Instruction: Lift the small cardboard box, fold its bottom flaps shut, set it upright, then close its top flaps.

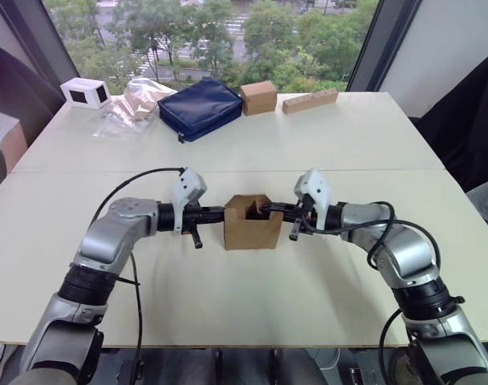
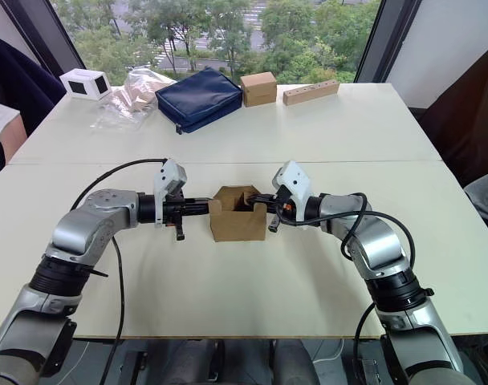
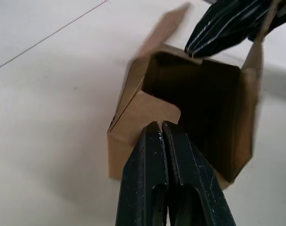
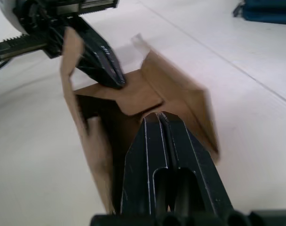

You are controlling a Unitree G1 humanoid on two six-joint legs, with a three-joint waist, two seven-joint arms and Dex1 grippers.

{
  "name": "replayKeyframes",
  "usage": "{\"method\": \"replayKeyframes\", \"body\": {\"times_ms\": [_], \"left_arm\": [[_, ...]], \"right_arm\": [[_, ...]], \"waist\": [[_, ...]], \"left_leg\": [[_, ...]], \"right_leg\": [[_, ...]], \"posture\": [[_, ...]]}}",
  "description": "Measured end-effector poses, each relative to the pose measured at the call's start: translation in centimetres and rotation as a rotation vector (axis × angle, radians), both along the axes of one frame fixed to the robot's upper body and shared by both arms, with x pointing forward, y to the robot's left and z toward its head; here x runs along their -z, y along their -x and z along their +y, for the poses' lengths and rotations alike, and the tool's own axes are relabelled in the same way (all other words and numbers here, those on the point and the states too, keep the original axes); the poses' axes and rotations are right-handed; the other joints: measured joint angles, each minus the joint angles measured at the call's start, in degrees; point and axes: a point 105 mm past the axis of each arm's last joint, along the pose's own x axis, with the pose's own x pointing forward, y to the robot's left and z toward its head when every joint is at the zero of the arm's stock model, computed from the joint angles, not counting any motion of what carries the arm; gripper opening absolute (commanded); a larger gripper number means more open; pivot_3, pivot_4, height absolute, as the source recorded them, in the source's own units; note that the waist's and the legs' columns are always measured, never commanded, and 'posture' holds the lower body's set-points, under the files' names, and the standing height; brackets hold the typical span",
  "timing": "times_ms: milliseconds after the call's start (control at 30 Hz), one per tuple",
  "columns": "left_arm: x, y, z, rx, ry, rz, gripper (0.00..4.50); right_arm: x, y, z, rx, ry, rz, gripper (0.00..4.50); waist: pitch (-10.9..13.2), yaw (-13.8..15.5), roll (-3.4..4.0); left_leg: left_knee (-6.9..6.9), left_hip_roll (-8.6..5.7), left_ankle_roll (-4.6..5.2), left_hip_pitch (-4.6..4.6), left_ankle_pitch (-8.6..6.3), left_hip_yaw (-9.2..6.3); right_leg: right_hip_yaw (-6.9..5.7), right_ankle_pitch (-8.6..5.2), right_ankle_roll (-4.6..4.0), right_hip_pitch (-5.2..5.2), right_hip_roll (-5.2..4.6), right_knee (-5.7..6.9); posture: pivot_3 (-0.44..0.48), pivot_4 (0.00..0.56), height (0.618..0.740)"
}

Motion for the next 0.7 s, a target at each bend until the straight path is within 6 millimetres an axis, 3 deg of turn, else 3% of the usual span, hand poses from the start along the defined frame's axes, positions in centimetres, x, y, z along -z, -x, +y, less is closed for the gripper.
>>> {"method": "replayKeyframes", "body": {"times_ms": [167,700], "left_arm": [[0.1,-0.3,-0.2,-0.006,0.002,-0.011,0.07],[0.0,-0.6,-0.5,-0.009,-0.010,-0.031,0.07]], "right_arm": [[1.0,-0.2,0.1,0.003,0.040,0.012,0.00],[1.0,-0.7,0.0,0.008,0.042,-0.004,0.00]], "waist": [[0.0,0.0,0.00],[0.0,0.0,0.00]], "left_leg": [[0.00,0.00,0.00,0.00,0.00,0.00],[0.00,-0.01,0.00,0.04,0.00,0.00]], "right_leg": [[0.00,0.00,0.00,0.00,0.00,0.00],[0.00,0.00,0.00,0.05,0.00,0.01]], "posture": [[0.000,0.150,0.740],[0.000,0.150,0.740]]}}
